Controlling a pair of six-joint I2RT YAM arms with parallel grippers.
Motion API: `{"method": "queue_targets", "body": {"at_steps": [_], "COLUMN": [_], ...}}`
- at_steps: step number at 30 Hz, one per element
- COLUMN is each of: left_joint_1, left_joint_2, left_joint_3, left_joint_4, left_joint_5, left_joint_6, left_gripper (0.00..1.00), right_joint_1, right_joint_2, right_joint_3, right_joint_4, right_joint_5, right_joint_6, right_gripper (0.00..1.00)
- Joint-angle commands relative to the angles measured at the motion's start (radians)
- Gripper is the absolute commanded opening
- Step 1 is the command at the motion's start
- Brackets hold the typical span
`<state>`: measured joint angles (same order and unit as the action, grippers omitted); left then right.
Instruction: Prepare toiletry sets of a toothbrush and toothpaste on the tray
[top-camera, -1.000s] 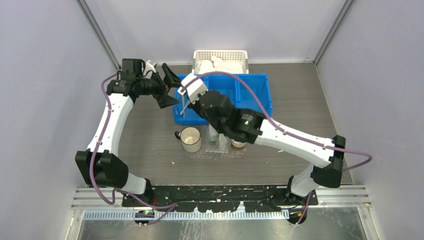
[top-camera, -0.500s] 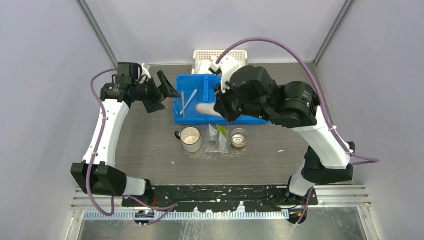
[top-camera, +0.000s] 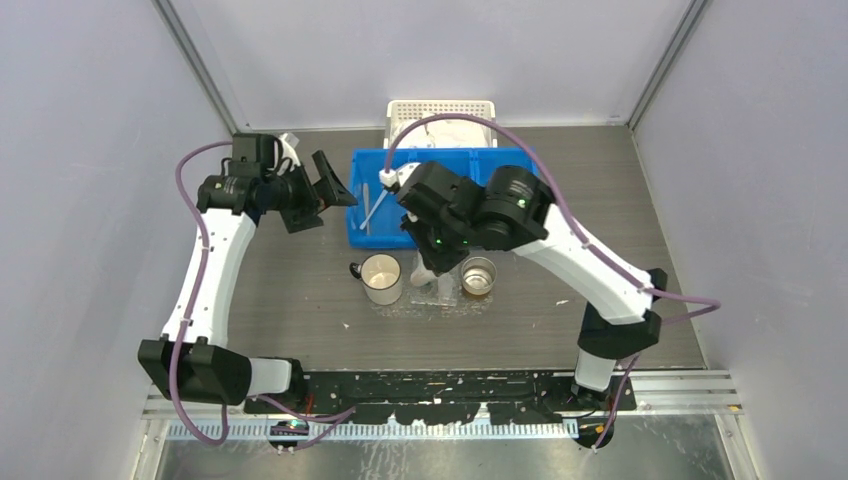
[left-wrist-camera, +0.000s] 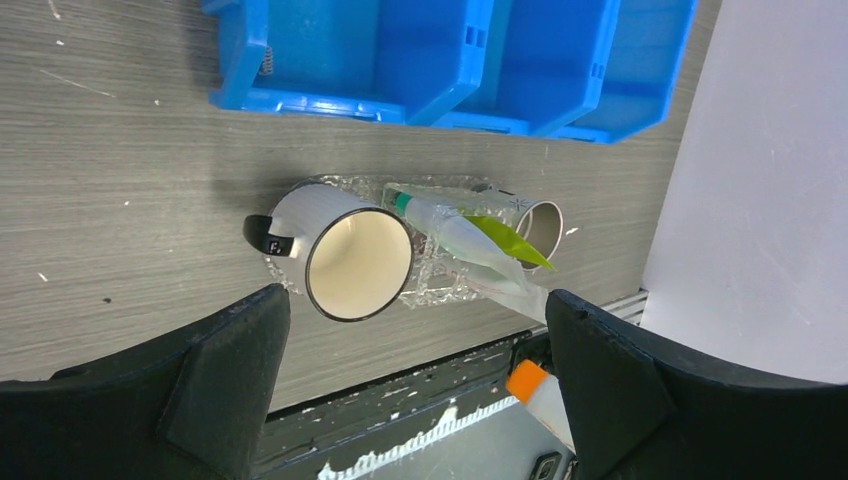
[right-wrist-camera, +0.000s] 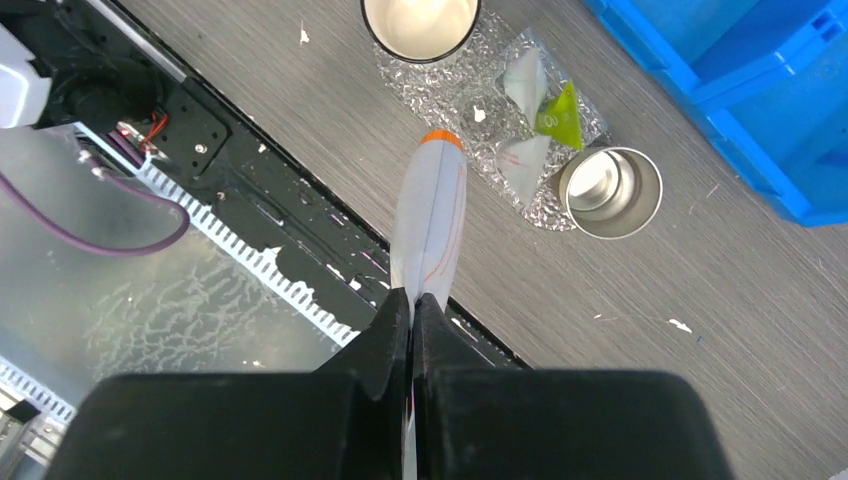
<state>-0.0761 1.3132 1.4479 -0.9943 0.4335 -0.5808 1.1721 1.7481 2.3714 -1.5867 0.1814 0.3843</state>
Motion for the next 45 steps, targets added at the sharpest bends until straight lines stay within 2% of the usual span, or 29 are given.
{"method": "queue_targets", "body": {"at_steps": [1,13,23,45], "left_joint_1": [0.006,0.005,0.006,0.006], "left_joint_2": [-0.046,-0.054,-0.057,-0.056], "left_joint_3": [-0.010,-0.033,-0.037,-0.050], "left_joint_4": [-0.013,-0.023,-0.021,-0.020], "left_joint_5": [-0.047,-0.079,-0.089,-0.122], "left_joint_6": [0.045,0.072,0.076,0.088], "left_gripper": [1.00,1.00,1.00,1.00], "right_joint_1": [-0.010,-0.045,-0.078,-0.089], "right_joint_2": [0.061,0.117,0.121,0.213], "right_joint_3": [0.049,-0.069,-0.182,-0.051], "right_joint_4": [-0.123,-0.113,0.004,0.058], "right_joint_5": [-0.016,0.063,0.016,-0.021], "right_joint_6": [-0.018,-0.023,-0.058,-0.111], "right_gripper": [0.01,0.01,0.01,0.01]}}
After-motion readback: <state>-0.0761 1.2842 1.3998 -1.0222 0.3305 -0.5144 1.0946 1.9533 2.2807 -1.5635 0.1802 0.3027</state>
